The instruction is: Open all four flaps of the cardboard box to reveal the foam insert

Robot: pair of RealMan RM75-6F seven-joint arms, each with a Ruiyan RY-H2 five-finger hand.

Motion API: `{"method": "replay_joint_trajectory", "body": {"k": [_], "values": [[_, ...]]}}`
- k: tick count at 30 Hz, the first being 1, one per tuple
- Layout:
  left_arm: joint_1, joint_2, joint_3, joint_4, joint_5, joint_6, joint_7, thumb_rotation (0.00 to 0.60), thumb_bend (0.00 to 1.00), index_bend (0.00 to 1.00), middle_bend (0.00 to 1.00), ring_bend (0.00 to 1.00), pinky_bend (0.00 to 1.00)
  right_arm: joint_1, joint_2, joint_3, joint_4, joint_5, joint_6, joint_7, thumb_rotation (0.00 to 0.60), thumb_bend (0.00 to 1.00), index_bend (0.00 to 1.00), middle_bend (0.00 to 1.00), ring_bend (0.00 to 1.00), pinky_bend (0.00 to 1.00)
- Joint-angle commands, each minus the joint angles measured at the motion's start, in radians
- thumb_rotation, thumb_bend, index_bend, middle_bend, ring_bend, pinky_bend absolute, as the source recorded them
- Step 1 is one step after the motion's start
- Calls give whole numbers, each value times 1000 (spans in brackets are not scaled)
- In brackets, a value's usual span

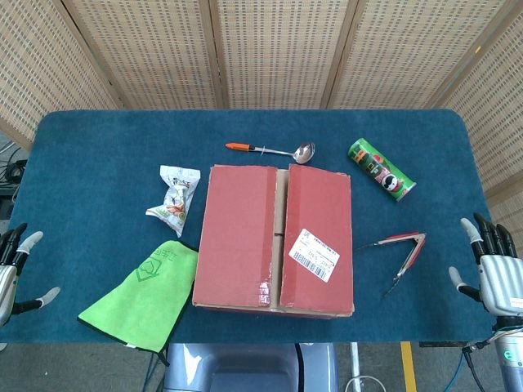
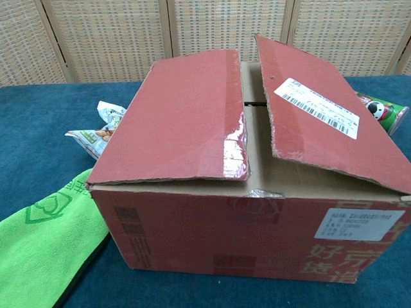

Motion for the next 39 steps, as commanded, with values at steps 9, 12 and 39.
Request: {"method": "replay_joint_trajectory", "body": {"k": [9,12,39], "values": [[-6,-3,-1,0,-4,-9,5,501,113,105,0,0,0,2,-1,0,2,3,-4,1,600,363,0,0,0,0],[-6,-3,-2,0,-2,-7,3,502,114,105,0,0,0,0,0,1,-1,1,1,1,600,363,0,0,0,0],[-24,13,-3,-11,0,-30,4,501,124,105,0,0,0,30,37,19,-18,-52,-6,93,600,588,2,1,0,0]]}}
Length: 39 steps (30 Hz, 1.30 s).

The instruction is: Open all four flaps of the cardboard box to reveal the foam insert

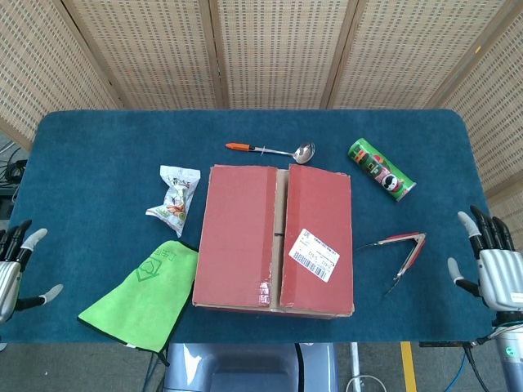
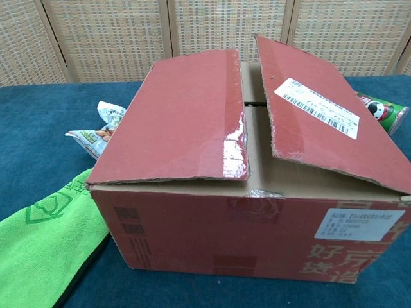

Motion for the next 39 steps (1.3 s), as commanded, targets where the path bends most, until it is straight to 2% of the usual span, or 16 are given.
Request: {"method": "replay_joint_trajectory", "body": {"k": [1,6,8,18,23,29,39], "values": [[-4,2,1,-4,0,-5,5,501,124,105,0,0,0,14,12,6,-4,-20,-6,27,600,642,8,6,0,0],[-13,1,1,-6,-1,-17,14,502,127,105,0,0,0,50,30,18,-6,-71,-17,93,600,919,52,48,0,0],[-15,-1,1,-5,-1,-21,16,502,127,105,0,0,0,69,40,22,-13,-95,-25,117,600,990,71,69,0,0],[-31,-6,4,-3,-6,-46,31,502,128,106,0,0,0,205,96,69,-79,-192,-102,277,600,1000,195,193,4,27],[-35,-6,4,-7,-8,-52,38,501,128,105,0,0,0,277,109,91,-109,-229,-151,324,600,1000,268,263,72,94],[-41,-9,5,-8,-15,-62,47,503,128,105,0,0,0,366,108,120,-133,-240,-219,377,600,1000,309,285,103,125],[-59,-9,0,-10,-27,-83,65,502,130,106,0,0,0,509,85,135,-161,-259,-357,370,600,1000,321,297,105,125]]}}
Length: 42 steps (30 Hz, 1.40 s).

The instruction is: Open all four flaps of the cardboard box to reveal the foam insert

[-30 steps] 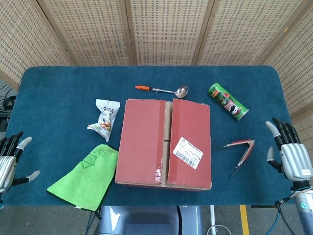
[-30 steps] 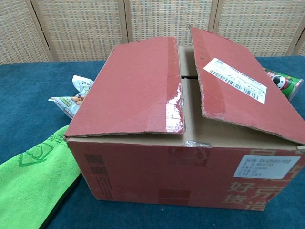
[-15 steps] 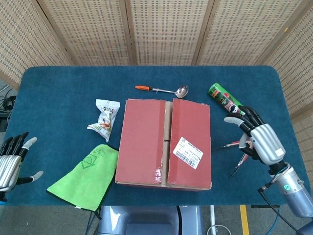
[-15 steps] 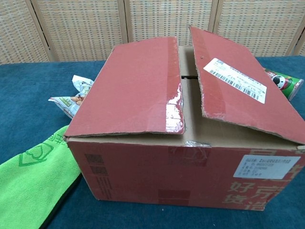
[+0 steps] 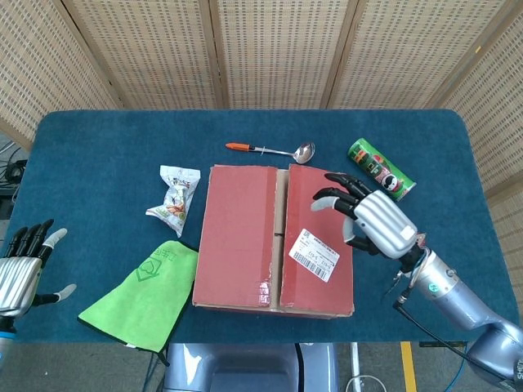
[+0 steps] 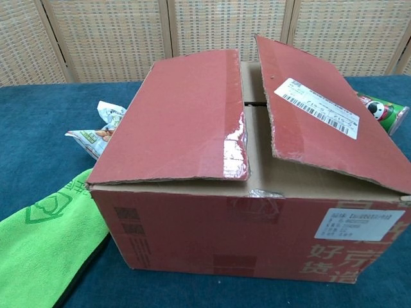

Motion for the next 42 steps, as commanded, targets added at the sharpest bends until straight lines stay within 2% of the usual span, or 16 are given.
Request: {"method": "replay_joint_trajectory", "body": {"k": [1,8,15,29,42], "values": [[-4,1,-2,-2,-3,-4,5,501,129,106,0,0,0,48,-13,7,-11,-9,-50,-11,600,1000,322,302,108,125],[-17,2,-4,-8,-12,-20,18,503,130,105,0,0,0,135,-48,3,-4,8,-154,-66,600,1000,349,336,147,139],[-22,3,-5,-6,-27,-26,20,501,131,105,0,0,0,184,-83,-13,15,24,-202,-116,600,1000,371,362,175,153],[-26,4,0,1,-42,-41,-5,502,132,106,0,0,0,219,-117,-55,53,60,-241,-188,600,1000,409,397,201,153],[-32,8,3,8,-50,-55,-26,502,131,105,0,0,0,230,-135,-76,79,87,-241,-203,600,1000,429,413,219,153]]}}
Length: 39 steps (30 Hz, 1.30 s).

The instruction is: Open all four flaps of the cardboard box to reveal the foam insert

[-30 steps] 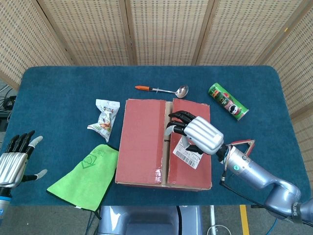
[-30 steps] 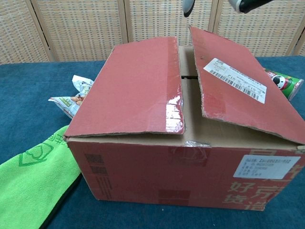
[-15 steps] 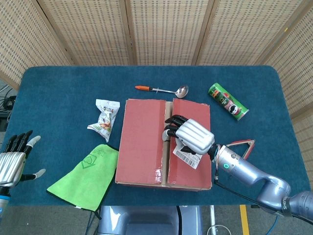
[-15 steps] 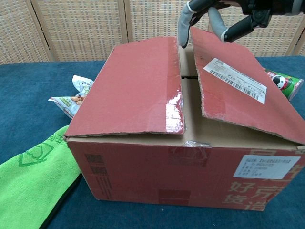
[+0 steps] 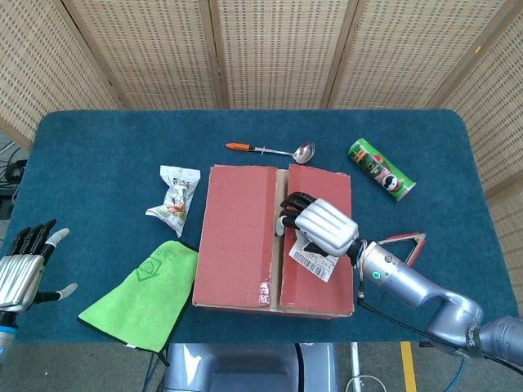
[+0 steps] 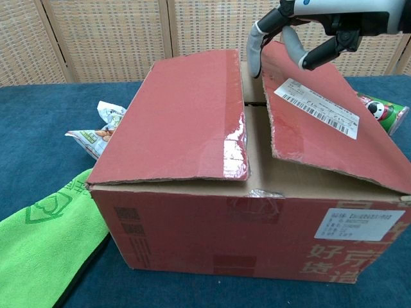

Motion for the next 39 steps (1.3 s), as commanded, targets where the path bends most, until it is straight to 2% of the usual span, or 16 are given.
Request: {"method": "replay_joint_trajectory", "body": {"k": [1,19,32,39], "values": [[-2,-1,-1,1,0,0,0,502,131,105,0,0,0,2,-3,-3,5,4,2,0,600,1000,431,416,221,153],[-2,-1,2,12,3,6,-21,501,133,105,0,0,0,12,4,-12,19,4,38,-29,600,1000,506,524,296,160],[-5,2,-1,12,21,16,-39,503,133,106,0,0,0,-9,105,0,-57,-4,91,-43,600,1000,506,524,307,167],[-5,1,-1,16,28,21,-42,501,133,105,0,0,0,-34,193,1,-93,6,103,-60,600,1000,506,524,309,167]]}}
